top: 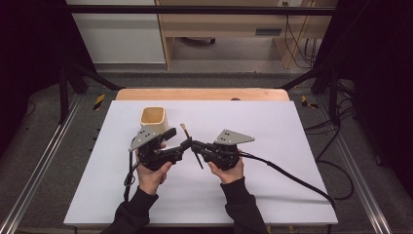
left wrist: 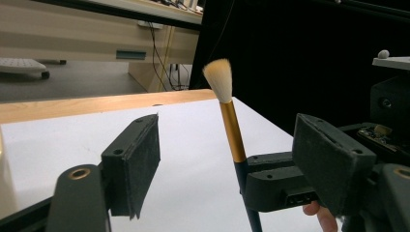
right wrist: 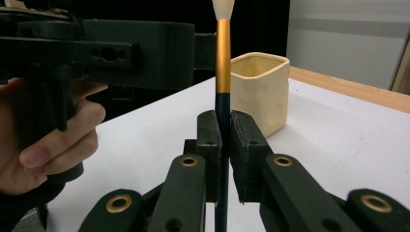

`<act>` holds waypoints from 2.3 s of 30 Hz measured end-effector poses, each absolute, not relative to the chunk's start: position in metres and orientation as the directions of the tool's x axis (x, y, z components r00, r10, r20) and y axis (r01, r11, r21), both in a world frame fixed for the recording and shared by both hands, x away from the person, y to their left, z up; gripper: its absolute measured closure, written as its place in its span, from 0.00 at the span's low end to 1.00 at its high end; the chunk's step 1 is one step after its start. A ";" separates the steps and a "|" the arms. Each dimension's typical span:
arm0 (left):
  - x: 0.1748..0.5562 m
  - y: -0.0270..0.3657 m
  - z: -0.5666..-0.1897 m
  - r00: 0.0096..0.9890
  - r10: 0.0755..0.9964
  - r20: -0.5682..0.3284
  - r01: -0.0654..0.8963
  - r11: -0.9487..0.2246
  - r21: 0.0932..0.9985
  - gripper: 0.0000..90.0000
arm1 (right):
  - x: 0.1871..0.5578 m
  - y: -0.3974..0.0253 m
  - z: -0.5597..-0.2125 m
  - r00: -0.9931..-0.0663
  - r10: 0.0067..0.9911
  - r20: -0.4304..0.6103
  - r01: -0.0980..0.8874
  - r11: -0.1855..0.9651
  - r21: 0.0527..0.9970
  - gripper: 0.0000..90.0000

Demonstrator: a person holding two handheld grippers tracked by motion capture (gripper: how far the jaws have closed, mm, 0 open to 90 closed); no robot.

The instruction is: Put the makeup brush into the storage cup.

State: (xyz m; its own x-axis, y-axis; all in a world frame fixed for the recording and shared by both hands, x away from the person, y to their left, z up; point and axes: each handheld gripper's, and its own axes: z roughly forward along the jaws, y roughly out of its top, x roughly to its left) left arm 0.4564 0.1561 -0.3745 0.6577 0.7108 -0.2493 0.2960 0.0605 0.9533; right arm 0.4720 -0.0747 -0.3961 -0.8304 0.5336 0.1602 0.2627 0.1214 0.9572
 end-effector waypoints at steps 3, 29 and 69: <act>0.457 0.154 -0.376 0.656 0.713 -0.248 0.299 0.056 0.953 0.29 | 0.472 -0.074 -0.397 -0.831 0.532 0.165 0.268 0.122 0.956 0.92; 0.458 0.147 -0.385 0.596 0.721 -0.354 0.371 0.144 0.918 0.60 | 0.472 -0.070 -0.403 -0.831 0.530 0.170 0.277 0.128 0.952 0.92; 0.454 0.139 -0.388 0.571 0.729 -0.378 0.379 0.174 0.909 0.92 | 0.471 -0.069 -0.404 -0.834 0.525 0.168 0.268 0.120 0.956 0.92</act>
State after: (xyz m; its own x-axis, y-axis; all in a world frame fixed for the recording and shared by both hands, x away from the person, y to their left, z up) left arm 0.4536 0.1388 -0.3875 0.5712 0.7286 -0.3779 0.3788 0.1744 0.9089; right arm 0.4713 -0.0695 -0.4037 -0.8341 0.5255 0.1675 0.2677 0.1202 0.9560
